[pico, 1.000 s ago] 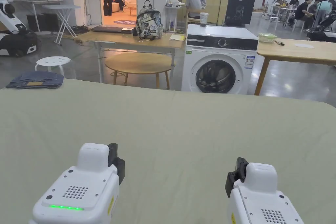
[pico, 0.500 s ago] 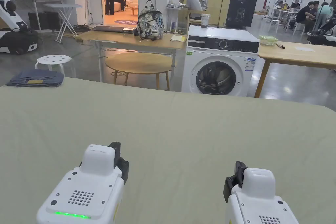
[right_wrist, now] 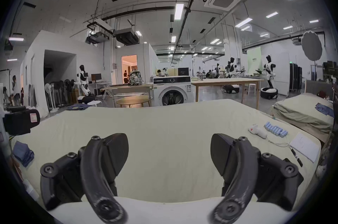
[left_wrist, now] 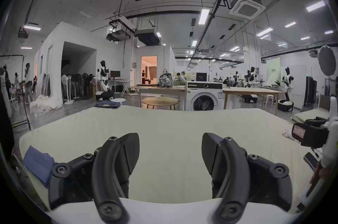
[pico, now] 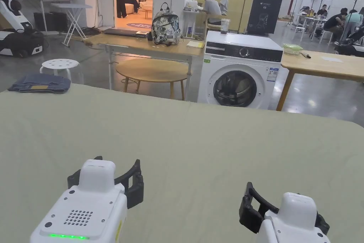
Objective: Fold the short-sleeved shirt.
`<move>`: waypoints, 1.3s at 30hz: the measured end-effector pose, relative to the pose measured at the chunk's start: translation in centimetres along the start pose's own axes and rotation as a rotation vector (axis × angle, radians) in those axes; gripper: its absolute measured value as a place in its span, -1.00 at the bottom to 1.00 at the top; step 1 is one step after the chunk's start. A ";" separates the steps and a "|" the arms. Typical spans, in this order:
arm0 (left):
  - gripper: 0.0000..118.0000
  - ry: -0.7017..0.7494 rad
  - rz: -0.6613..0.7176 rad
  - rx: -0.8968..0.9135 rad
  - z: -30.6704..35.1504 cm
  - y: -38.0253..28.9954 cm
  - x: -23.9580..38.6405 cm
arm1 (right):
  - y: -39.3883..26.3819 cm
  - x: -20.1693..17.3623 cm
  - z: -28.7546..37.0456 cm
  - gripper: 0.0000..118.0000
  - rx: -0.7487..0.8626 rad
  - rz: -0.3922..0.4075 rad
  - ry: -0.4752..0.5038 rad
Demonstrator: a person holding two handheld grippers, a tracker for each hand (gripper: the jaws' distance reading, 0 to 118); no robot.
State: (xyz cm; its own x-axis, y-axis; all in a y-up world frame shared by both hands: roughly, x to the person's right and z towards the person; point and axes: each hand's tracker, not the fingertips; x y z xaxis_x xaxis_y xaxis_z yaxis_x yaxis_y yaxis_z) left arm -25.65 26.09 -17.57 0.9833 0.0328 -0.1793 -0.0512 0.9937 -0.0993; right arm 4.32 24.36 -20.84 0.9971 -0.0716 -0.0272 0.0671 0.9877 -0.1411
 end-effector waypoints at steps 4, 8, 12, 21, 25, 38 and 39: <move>0.20 -0.003 0.030 -0.009 0.0 -0.2 -0.3 | 0.2 0.1 0.1 0.59 0.008 -0.006 -0.006; 0.20 -0.005 0.033 -0.019 0.1 -0.6 -0.4 | 0.3 0.1 0.2 0.59 0.001 -0.006 -0.009; 0.20 -0.009 0.036 -0.031 0.1 -0.7 -0.6 | 0.2 0.0 0.2 0.60 0.011 0.017 -0.009; 0.20 -0.046 0.090 0.005 0.1 -0.2 -1.3 | 0.9 -0.9 -1.0 0.60 -0.043 -0.010 0.034; 0.20 -0.056 0.089 0.017 0.0 -0.2 -1.5 | 1.2 -1.4 -1.4 0.59 -0.027 -0.007 0.013; 0.20 -0.060 0.135 -0.003 -0.9 -0.1 -2.0 | 2.7 -0.8 -2.2 0.60 -0.073 -0.098 0.003; 0.20 -0.055 0.130 -0.010 -1.0 -0.1 -1.8 | 2.7 -0.7 -2.2 0.60 -0.078 -0.102 0.015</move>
State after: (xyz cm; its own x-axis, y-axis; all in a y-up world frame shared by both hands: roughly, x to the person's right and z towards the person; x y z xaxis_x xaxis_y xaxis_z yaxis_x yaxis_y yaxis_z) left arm -27.63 25.86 -18.22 0.9763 0.1671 -0.1375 -0.1802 0.9796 -0.0891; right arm 3.73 26.73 -23.42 0.9845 -0.1741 -0.0232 0.1649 0.9614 -0.2202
